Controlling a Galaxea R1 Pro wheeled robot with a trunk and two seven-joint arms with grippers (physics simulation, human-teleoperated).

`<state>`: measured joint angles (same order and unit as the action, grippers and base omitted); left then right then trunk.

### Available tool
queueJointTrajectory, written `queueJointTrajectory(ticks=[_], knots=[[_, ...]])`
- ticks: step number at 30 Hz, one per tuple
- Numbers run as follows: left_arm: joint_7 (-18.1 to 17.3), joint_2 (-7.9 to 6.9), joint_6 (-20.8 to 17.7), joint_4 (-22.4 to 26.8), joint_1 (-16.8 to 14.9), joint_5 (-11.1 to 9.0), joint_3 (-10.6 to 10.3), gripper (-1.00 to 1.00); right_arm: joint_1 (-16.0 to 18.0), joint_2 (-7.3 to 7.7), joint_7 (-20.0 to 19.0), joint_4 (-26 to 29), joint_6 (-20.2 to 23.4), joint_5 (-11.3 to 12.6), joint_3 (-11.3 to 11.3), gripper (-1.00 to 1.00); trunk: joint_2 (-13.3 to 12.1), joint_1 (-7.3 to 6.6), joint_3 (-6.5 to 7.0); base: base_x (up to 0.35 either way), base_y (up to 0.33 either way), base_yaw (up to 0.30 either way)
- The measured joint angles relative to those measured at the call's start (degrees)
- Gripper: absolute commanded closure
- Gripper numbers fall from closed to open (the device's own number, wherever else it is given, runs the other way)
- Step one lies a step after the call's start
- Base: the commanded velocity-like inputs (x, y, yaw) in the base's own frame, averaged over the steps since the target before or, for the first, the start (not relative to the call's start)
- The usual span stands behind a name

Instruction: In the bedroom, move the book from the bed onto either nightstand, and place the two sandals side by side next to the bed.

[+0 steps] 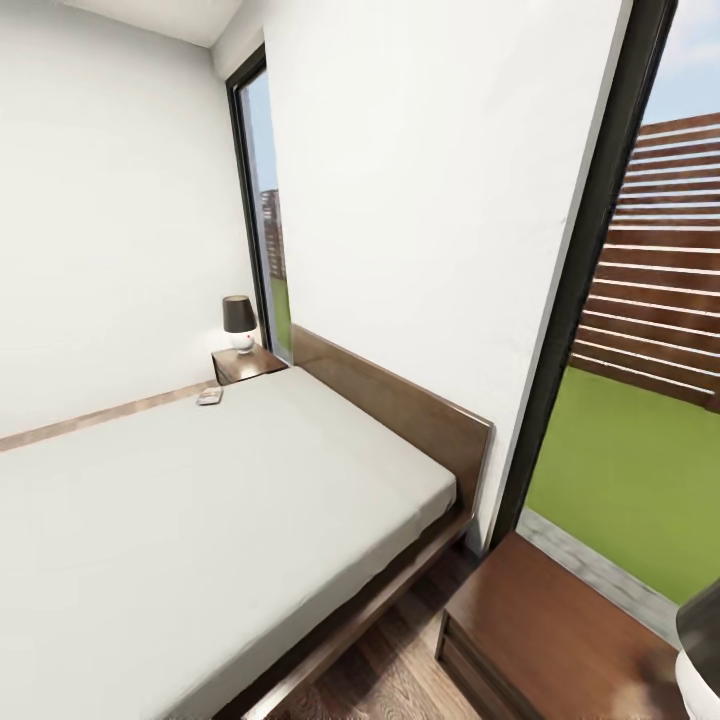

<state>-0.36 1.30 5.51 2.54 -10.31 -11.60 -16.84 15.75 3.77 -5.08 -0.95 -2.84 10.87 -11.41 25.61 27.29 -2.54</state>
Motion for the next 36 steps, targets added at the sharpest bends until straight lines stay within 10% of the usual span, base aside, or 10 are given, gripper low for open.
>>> queueJointTrajectory(ticks=[36], knots=[[0.1, 0.01, -0.1, 0.0, 0.0, 0.0, 0.0, 1.0, 0.0, -0.09, 0.0, 0.0, 0.0, 0.0, 0.0, 1.0, 0.0, 0.0, -0.18, -0.087, -0.008, 0.06]])
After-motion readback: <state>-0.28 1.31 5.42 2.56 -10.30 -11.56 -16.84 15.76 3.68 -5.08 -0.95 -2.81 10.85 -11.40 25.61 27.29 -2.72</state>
